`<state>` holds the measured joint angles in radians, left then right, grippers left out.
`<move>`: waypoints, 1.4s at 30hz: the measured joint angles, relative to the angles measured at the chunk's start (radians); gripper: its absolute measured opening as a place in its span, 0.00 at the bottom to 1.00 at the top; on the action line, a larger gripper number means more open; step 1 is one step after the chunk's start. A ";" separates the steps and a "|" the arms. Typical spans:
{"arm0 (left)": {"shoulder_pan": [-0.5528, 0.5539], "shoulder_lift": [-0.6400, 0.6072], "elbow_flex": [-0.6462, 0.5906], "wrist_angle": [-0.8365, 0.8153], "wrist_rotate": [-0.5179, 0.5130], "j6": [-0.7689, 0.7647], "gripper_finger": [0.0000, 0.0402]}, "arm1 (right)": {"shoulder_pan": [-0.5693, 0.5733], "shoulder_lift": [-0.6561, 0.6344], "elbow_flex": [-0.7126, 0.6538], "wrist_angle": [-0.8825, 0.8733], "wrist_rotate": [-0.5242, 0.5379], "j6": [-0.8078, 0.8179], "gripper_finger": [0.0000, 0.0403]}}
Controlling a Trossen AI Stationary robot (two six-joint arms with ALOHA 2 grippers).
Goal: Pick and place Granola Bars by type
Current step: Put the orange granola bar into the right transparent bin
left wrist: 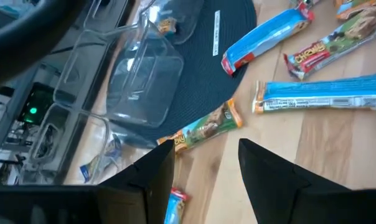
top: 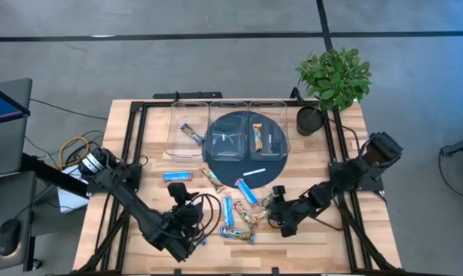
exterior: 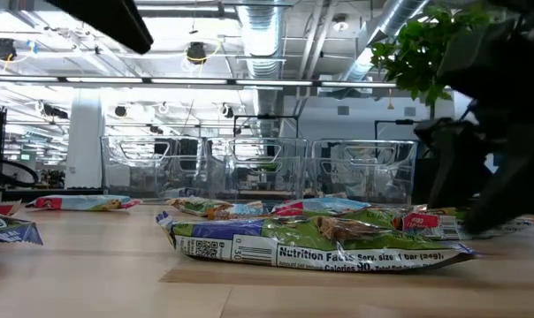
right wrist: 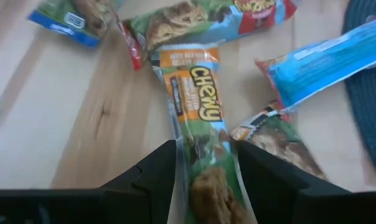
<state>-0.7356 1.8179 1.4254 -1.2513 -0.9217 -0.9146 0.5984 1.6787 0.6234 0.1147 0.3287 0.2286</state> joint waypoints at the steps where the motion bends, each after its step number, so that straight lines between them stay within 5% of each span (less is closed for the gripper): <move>1: -0.001 0.000 -0.010 0.002 0.001 -0.011 0.43 | -0.005 0.010 0.003 0.004 -0.010 0.009 0.42; 6: -0.001 0.001 -0.055 0.016 -0.003 -0.023 0.43 | -0.023 0.019 0.012 -0.044 -0.042 0.100 0.37; 15: 0.009 0.001 -0.102 0.017 -0.029 -0.037 0.43 | 0.016 -0.051 0.003 -0.127 -0.036 0.145 0.12; 20: 0.009 0.001 -0.115 0.026 -0.048 -0.037 0.43 | 0.046 -0.125 0.003 -0.118 -0.007 0.145 0.13; 25: 0.009 0.001 -0.146 0.044 -0.052 -0.044 0.43 | 0.071 -0.234 0.007 -0.115 0.072 0.088 0.14; 29: 0.009 0.001 -0.167 0.049 -0.065 -0.068 0.43 | 0.067 -0.324 0.039 -0.110 0.262 -0.033 0.11; 35: 0.009 0.001 -0.171 0.066 -0.071 -0.084 0.43 | -0.063 -0.415 0.093 -0.106 0.552 -0.060 0.11; 42: 0.009 0.001 -0.171 0.066 -0.070 -0.092 0.43 | -0.354 -0.426 0.101 -0.114 0.566 0.044 0.11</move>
<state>-0.7265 1.8187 1.2549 -1.1851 -0.9920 -1.0065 0.2439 1.2523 0.7246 0.0005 0.8945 0.2725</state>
